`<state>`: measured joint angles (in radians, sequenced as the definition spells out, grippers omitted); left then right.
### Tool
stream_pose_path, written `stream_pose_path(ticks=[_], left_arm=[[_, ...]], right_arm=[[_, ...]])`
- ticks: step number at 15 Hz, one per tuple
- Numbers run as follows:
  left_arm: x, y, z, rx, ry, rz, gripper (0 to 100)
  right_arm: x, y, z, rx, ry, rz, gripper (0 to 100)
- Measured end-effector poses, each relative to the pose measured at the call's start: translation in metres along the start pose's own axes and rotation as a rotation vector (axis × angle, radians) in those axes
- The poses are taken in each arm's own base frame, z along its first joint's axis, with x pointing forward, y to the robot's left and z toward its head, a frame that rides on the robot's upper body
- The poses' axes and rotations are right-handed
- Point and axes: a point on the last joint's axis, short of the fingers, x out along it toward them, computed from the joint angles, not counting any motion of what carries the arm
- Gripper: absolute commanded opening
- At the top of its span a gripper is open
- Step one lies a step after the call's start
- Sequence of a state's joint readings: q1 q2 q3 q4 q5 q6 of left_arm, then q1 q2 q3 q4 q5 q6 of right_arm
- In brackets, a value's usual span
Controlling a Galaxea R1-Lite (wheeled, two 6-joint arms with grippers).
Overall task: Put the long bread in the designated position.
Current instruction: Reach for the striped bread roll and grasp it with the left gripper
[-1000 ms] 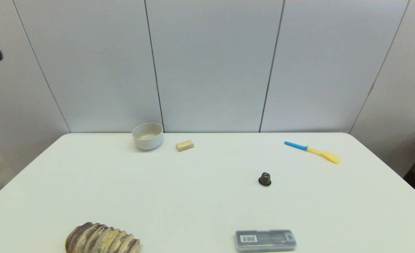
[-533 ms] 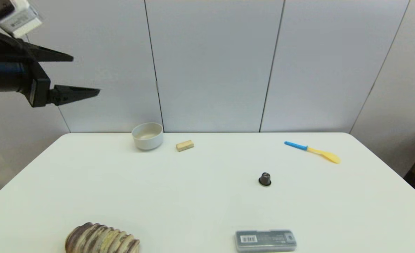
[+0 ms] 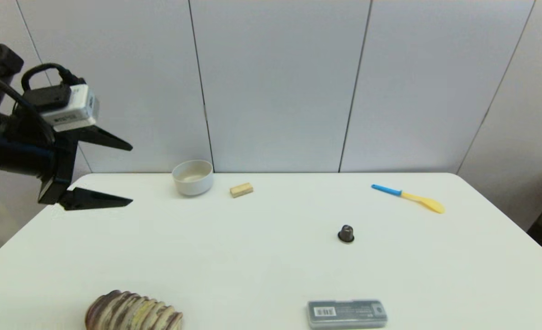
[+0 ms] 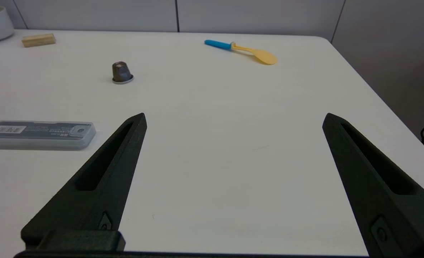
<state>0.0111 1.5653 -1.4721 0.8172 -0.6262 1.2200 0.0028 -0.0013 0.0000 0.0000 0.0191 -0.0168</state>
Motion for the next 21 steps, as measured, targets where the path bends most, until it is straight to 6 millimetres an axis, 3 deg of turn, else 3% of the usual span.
stream_pose_path(ticks=[8,21], left_arm=[[0.030,-0.040,-0.033,0.190,0.059,-0.341,100],[0.075,-0.070,-0.069,0.099,0.201,-0.601,100]], right_arm=[[0.000,0.000,0.000,0.000,0.000,0.000,100],[0.000,0.000,0.000,0.000,0.000,0.000,100]])
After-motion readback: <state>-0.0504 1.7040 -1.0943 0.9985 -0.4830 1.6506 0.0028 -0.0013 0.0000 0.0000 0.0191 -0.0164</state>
